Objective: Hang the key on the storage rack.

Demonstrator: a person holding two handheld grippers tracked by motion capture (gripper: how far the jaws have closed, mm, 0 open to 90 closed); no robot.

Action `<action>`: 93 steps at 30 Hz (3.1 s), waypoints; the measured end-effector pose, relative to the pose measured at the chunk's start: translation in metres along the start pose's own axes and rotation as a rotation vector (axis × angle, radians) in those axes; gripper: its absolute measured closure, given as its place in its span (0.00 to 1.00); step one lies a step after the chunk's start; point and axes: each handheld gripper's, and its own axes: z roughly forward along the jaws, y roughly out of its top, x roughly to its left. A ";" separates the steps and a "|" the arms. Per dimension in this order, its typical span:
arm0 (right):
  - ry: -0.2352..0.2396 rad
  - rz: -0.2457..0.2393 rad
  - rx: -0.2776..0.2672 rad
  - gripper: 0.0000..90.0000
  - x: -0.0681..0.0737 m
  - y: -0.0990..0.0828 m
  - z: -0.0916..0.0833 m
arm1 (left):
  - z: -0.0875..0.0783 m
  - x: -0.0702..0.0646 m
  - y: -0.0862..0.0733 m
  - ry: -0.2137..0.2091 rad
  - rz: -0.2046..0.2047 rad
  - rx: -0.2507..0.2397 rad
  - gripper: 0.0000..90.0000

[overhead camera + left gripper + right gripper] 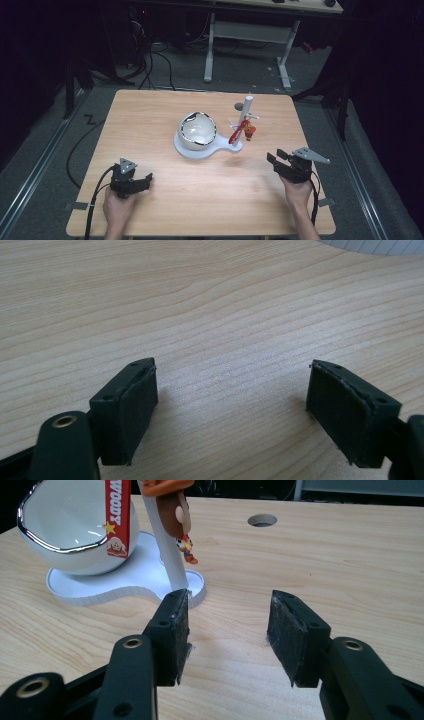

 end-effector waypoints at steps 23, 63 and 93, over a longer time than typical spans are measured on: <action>-0.030 0.009 0.023 0.55 -0.004 -0.019 0.001 | 0.000 0.000 0.000 0.000 0.000 0.000 0.24; -0.158 -0.016 0.205 0.51 -0.019 -0.048 0.025 | 0.000 0.000 0.000 0.001 0.000 0.000 0.24; -0.203 -0.018 0.261 0.41 -0.017 -0.049 0.027 | -0.001 0.000 -0.001 -0.001 0.000 0.000 0.24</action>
